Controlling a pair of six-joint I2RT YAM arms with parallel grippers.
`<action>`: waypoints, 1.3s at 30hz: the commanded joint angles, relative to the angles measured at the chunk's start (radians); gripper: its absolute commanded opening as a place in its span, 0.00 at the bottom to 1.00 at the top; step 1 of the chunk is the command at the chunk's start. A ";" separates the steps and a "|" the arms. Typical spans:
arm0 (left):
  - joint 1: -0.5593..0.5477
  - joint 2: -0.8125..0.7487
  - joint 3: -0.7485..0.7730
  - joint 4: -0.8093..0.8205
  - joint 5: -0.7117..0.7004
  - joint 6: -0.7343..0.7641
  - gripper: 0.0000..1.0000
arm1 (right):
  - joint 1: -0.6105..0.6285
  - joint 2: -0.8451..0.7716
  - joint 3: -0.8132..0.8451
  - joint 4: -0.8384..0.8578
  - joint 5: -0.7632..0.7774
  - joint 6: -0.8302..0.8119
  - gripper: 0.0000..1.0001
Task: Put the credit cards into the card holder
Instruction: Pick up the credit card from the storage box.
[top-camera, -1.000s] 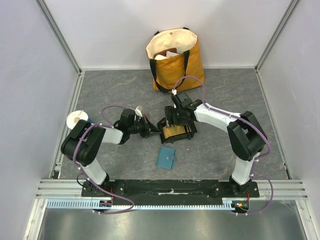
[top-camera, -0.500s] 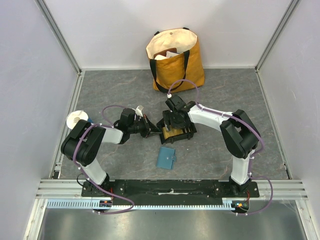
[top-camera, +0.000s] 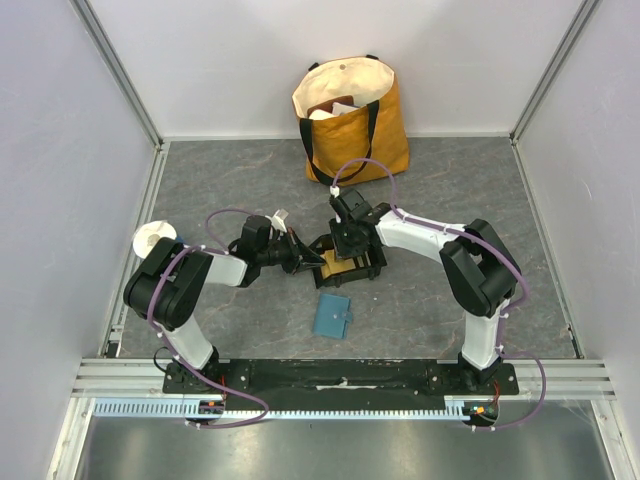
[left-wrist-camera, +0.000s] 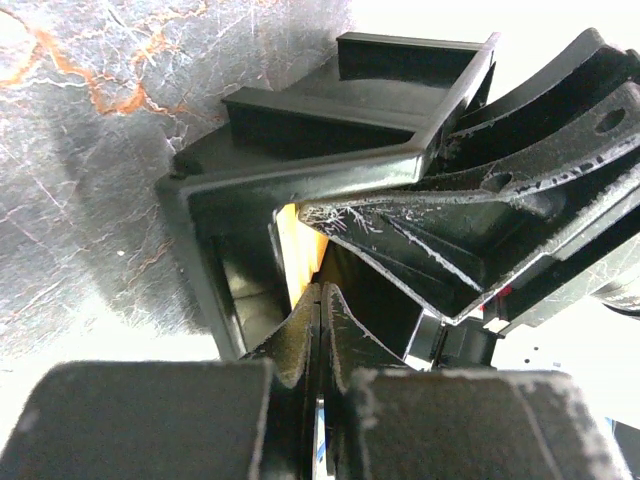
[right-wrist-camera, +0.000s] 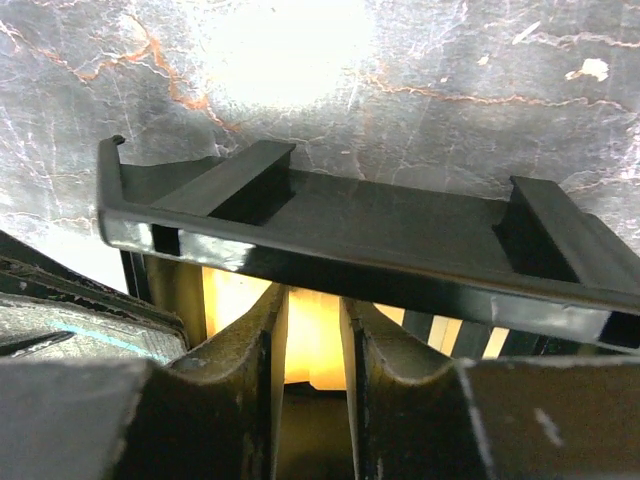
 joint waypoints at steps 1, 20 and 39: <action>-0.003 0.008 0.024 0.031 0.025 -0.014 0.02 | 0.002 0.017 -0.039 -0.019 -0.061 -0.005 0.30; 0.031 -0.205 0.088 -0.378 -0.205 0.236 0.42 | -0.044 -0.041 -0.029 -0.092 0.106 -0.001 0.84; -0.037 0.062 0.055 -0.118 -0.074 0.078 0.25 | -0.047 0.002 -0.170 0.113 -0.347 0.047 0.98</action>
